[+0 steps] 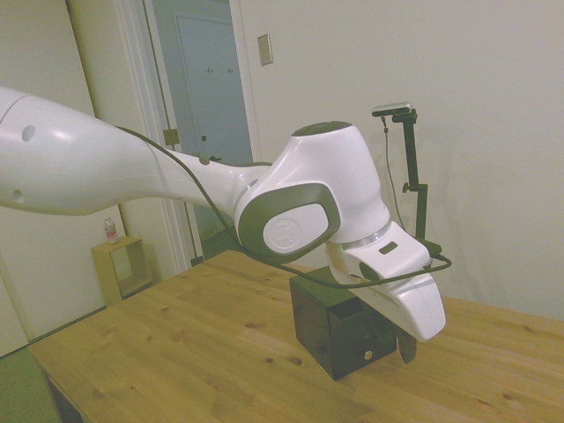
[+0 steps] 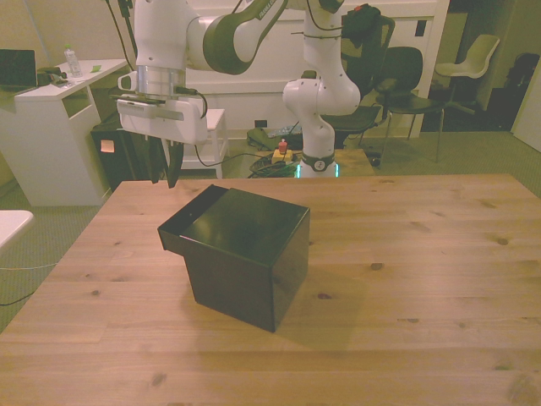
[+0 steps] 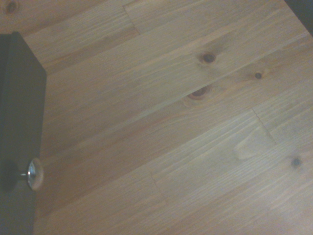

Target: Close the top drawer

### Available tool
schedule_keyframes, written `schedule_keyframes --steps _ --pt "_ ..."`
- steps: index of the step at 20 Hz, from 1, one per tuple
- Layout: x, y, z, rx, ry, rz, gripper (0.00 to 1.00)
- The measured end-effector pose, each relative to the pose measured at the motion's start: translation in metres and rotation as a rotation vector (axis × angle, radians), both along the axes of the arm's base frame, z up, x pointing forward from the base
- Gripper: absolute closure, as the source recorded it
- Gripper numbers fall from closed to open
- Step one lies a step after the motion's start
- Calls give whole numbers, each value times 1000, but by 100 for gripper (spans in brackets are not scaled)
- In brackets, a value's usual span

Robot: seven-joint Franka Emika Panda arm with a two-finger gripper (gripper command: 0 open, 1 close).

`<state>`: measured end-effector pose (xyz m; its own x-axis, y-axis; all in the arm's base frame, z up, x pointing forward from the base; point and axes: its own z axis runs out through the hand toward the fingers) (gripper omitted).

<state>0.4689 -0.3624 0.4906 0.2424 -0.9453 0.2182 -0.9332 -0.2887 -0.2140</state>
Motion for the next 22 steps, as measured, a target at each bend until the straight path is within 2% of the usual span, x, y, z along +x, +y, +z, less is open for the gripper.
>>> schedule_keyframes --steps 5,14,22 --pt "6 3 -1 -22 -25 7 100" --pt "15 30 -20 -53 -54 35 100" --pt "22 37 -15 -90 -105 45 100"
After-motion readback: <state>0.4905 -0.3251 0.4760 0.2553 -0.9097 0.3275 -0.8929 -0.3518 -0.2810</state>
